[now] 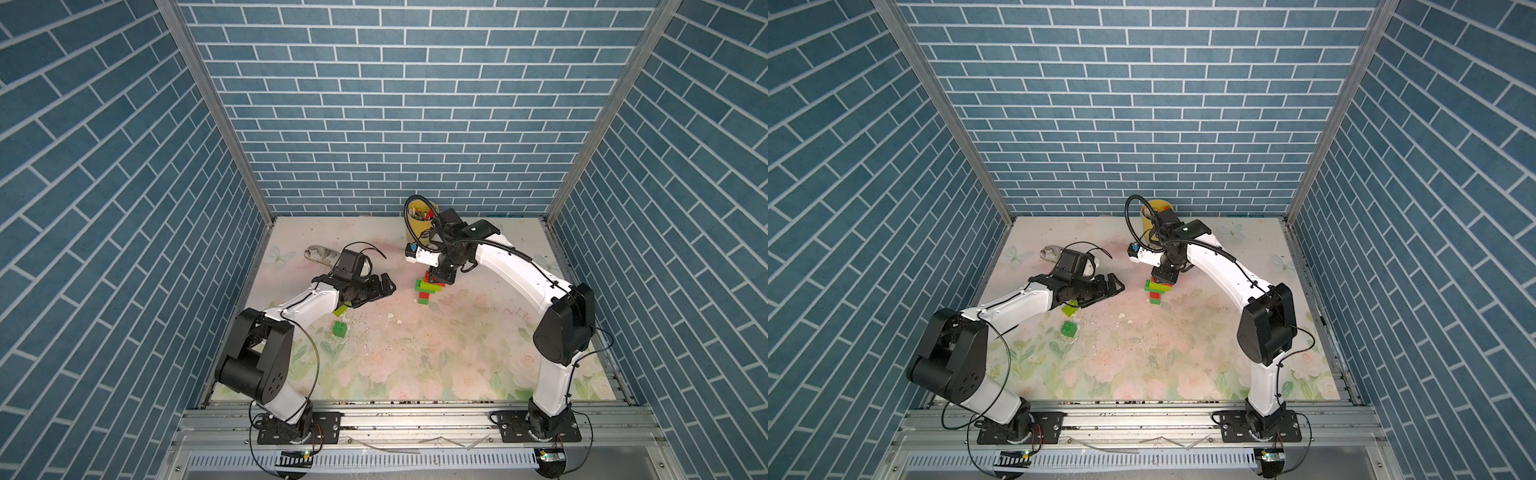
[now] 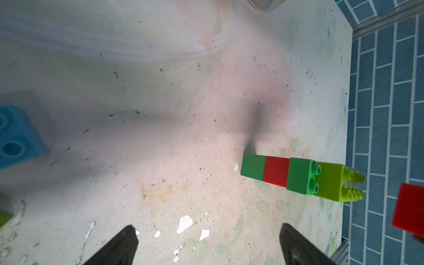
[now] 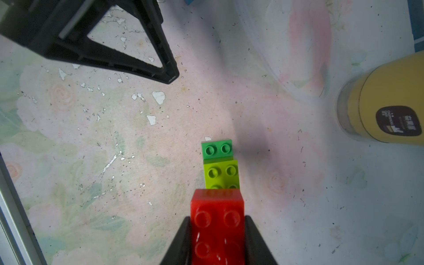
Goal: Assemble a spoon with lego
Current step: Assemble the lego brick with the lego brick.
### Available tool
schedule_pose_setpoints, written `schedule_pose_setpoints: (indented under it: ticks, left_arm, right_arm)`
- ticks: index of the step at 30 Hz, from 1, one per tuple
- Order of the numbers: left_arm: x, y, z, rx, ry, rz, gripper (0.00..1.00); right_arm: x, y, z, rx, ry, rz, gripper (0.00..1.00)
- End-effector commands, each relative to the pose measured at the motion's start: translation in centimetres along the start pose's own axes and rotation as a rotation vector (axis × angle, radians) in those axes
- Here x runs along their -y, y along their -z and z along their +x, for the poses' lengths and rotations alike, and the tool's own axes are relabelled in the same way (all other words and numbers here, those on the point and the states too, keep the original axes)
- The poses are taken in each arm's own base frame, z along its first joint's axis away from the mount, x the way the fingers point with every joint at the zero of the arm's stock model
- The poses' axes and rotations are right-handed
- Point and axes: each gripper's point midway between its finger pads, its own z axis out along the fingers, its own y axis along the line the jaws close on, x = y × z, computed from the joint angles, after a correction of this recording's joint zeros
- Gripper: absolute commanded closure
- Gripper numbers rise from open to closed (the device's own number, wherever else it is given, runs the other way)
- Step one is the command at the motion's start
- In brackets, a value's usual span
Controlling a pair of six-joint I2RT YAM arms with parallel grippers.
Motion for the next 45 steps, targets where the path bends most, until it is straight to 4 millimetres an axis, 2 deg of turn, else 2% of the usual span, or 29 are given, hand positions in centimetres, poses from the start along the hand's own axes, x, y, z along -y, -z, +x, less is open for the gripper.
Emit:
schedule_pose_setpoints:
  ticks: [1,35,45]
  left_arm:
    - [0.9,-0.1,-0.5,0.008,-0.011,0.017,0.01]
    - [0.4,0.0,0.0,0.003,-0.007,-0.003,0.01]
    - [0.2,0.1,0.1,0.001,-0.012,-0.011,0.01]
  right_arm:
    - [-0.3,-0.8,0.0,0.004,0.027,-0.047,0.79]
    - [0.4,-3.1,0.4,-0.006,0.045,-0.069,0.82]
    - [-0.1,-4.4,1.7,-0.054,0.010,-0.102,0.82]
